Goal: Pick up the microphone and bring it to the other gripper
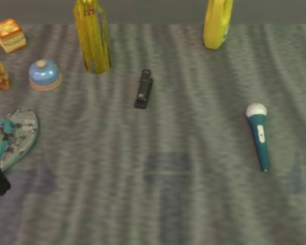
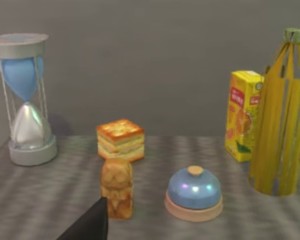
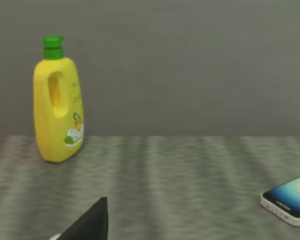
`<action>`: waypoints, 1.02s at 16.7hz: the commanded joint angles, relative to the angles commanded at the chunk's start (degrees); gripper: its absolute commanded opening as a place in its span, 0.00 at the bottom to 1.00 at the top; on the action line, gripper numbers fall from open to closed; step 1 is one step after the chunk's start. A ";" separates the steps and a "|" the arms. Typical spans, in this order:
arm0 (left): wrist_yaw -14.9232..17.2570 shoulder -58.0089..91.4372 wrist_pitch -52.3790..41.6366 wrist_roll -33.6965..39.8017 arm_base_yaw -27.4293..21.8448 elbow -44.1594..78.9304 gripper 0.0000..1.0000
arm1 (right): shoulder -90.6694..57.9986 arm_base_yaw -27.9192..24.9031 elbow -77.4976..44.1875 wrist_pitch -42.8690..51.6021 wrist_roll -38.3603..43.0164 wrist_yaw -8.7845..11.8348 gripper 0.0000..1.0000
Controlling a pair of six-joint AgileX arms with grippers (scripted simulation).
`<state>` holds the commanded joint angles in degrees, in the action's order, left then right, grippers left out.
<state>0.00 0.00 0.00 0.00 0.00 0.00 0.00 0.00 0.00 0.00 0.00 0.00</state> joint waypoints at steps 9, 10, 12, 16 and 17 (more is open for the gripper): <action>0.00 0.00 0.00 0.00 0.00 0.00 1.00 | -16.98 -3.94 -14.04 9.48 4.16 -0.37 1.00; 0.00 0.00 0.00 0.00 0.00 0.00 1.00 | -21.84 -4.85 -17.40 11.86 5.19 -0.51 1.00; 0.00 0.00 0.00 0.00 0.00 0.00 1.00 | -32.99 -6.82 -24.60 17.08 7.39 -0.83 1.00; 0.00 0.00 0.00 0.00 0.00 0.00 1.00 | -57.75 -11.08 -39.65 28.35 12.00 -1.42 1.00; 0.00 0.00 0.00 0.00 0.00 0.00 1.00 | -63.82 -12.15 -43.33 31.12 13.13 -1.55 1.00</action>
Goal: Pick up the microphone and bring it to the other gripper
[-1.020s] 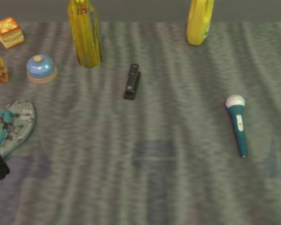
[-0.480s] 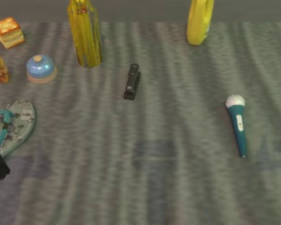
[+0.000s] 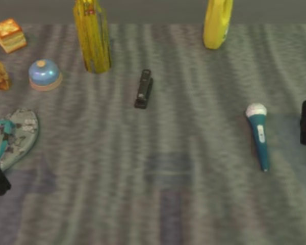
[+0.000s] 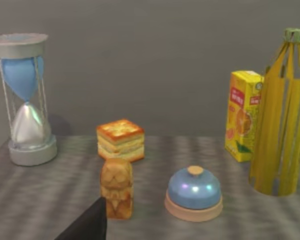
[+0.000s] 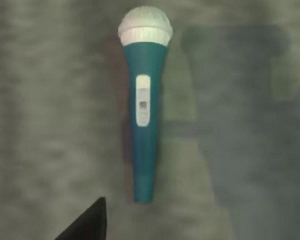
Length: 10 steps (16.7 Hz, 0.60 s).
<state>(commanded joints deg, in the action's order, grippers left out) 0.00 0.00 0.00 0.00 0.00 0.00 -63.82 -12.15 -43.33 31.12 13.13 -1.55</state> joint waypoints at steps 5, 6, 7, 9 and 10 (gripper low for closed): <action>0.00 0.00 0.00 0.00 0.00 0.00 1.00 | -25.11 -4.79 -16.63 12.10 5.11 -0.42 1.00; 0.00 0.00 0.00 0.00 0.00 0.00 1.00 | -28.91 -5.57 -19.42 14.00 5.96 -0.47 1.00; 0.00 0.00 0.00 0.00 0.00 0.00 1.00 | -32.33 -6.27 -21.96 15.68 6.72 -0.52 1.00; 0.00 0.00 0.00 0.00 0.00 0.00 1.00 | -37.93 -7.43 -26.18 18.36 7.97 -0.59 1.00; 0.00 0.00 0.00 0.00 0.00 0.00 1.00 | -40.00 -7.86 -27.78 19.32 8.43 -0.61 1.00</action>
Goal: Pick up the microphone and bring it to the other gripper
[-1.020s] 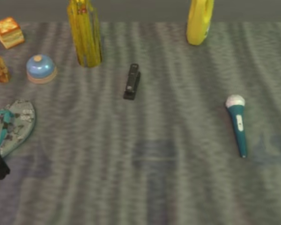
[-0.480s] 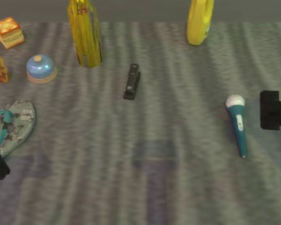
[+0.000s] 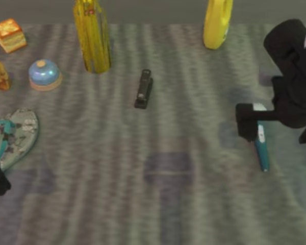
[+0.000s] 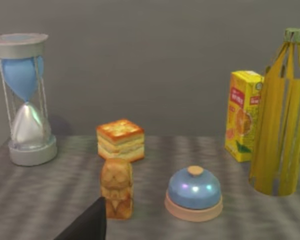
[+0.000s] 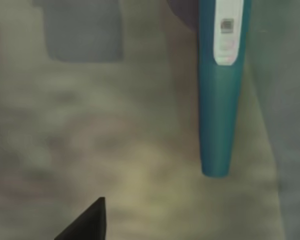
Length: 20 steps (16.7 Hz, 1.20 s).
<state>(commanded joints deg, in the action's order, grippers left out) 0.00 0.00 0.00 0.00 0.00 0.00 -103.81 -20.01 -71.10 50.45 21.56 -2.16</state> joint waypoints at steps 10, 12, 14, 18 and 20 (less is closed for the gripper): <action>0.00 0.00 0.00 0.00 0.00 0.00 1.00 | -3.97 -0.31 -1.03 -1.10 0.42 -0.01 1.00; 0.00 0.00 0.00 0.00 0.00 0.00 1.00 | -6.40 -0.28 0.44 -5.03 0.35 -0.03 1.00; 0.00 0.00 0.00 0.00 0.00 0.00 1.00 | -9.38 -0.19 2.25 -10.01 0.31 -0.04 1.00; 0.00 0.00 0.00 0.00 0.00 0.00 1.00 | -14.48 -0.05 5.34 -18.16 0.24 -0.07 1.00; 0.00 0.00 0.00 0.00 0.00 0.00 1.00 | -15.11 -0.02 5.70 -19.06 0.23 -0.08 1.00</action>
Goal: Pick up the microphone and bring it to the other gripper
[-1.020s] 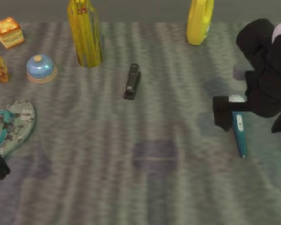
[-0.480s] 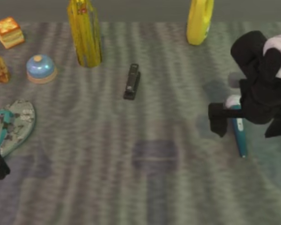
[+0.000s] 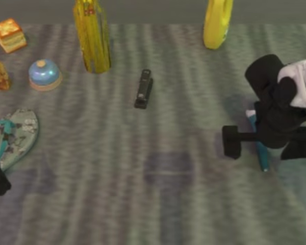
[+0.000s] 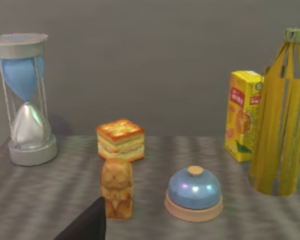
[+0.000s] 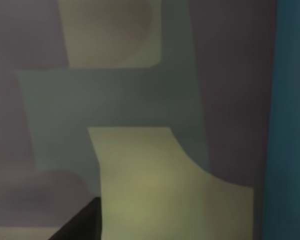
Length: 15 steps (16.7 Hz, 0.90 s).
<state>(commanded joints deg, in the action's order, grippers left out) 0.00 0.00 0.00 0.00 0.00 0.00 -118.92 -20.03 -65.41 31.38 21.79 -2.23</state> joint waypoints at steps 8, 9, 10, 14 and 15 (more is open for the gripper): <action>0.00 0.00 0.00 0.00 0.00 0.00 1.00 | 0.00 0.00 0.00 0.00 0.00 0.00 0.62; 0.00 0.00 0.00 0.00 0.00 0.00 1.00 | 0.00 0.00 0.00 0.00 0.00 0.00 0.55; 0.00 0.00 0.00 0.00 0.00 0.00 1.00 | 0.00 0.00 0.00 0.00 0.00 0.00 0.47; 0.00 0.00 0.00 0.00 0.00 0.00 1.00 | 0.00 0.00 0.00 0.00 0.00 0.00 0.17; 0.00 0.00 0.00 0.00 0.00 0.00 1.00 | 0.00 0.00 0.00 0.00 0.00 0.00 0.10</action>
<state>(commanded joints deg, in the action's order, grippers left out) 0.00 0.00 0.00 0.00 0.00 0.00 -118.92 -20.03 -65.41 31.38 21.79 -2.23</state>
